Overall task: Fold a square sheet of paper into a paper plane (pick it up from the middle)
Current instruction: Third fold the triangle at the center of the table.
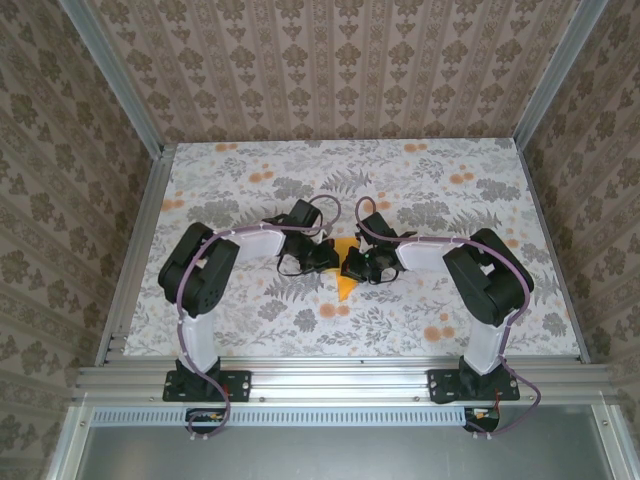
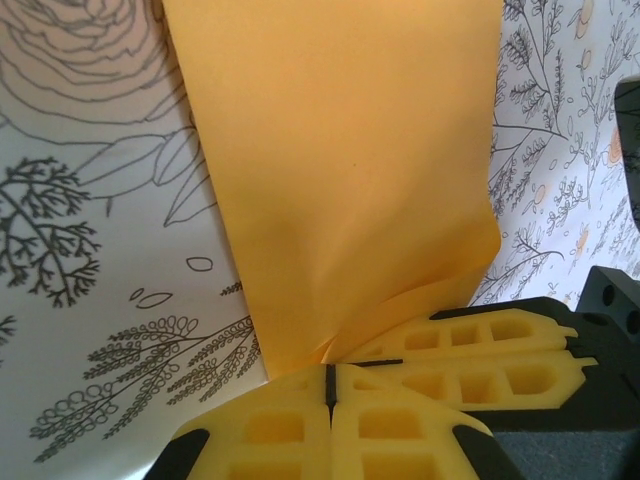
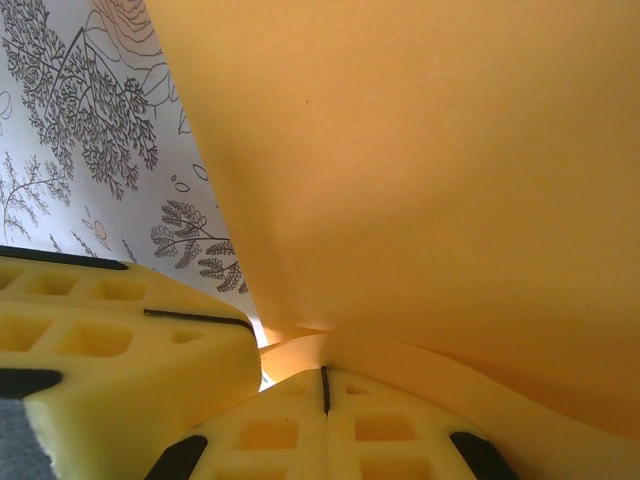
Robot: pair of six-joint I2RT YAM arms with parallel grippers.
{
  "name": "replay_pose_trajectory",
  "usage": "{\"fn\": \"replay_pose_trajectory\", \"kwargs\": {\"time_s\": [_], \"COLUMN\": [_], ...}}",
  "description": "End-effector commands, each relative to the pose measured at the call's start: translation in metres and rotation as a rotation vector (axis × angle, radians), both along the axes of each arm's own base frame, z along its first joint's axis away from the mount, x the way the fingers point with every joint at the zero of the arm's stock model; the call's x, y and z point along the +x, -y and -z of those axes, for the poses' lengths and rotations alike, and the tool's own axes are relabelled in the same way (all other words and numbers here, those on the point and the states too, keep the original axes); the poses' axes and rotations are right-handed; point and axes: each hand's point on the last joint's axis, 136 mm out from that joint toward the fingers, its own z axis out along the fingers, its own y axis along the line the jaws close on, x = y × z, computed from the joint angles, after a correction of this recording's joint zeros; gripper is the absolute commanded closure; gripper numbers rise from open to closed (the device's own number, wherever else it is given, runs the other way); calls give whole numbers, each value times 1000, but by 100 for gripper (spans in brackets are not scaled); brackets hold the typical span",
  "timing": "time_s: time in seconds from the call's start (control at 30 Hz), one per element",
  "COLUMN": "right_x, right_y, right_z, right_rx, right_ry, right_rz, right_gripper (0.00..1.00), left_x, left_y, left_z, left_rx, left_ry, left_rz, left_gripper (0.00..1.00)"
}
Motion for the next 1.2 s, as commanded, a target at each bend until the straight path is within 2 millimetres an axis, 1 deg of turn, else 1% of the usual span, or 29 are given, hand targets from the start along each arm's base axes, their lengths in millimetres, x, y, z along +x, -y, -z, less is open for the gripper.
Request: {"fn": "replay_pose_trajectory", "kwargs": {"time_s": [0.0,0.23,0.43,0.57,0.63,0.7,0.83,1.0,1.1,1.17], "right_x": [-25,-26,-24,-17,-12,-7,-5,-15,-21,-25], "right_y": [24,24,20,10,4,-1,-6,-9,-12,-12], "right_z": [41,41,36,23,12,-2,-23,-35,-36,-33], "right_rx": [-134,-133,-108,-39,3,51,119,178,214,219], "right_ry": [-129,-133,-122,-86,-59,-21,31,43,37,25], "right_rz": [12,13,8,3,-3,-9,-26,-52,-64,-66], "right_gripper": [100,100,100,100,100,100,97,94,93,93], "left_x": [-8,-8,-7,-10,-12,-14,-19,-23,-23,-24], "left_y": [-2,-9,-14,-21,-25,-29,-37,-44,-46,-47], "left_z": [9,19,29,33,36,39,47,55,57,57], "left_rx": [15,82,135,198,232,264,322,383,414,430], "left_ry": [-44,-44,-46,-43,-43,-44,-52,-55,-47,-43], "left_rz": [4,4,-6,-2,2,6,11,17,24,29], "left_gripper": [100,100,100,100,100,100,100,100,100,100]}}
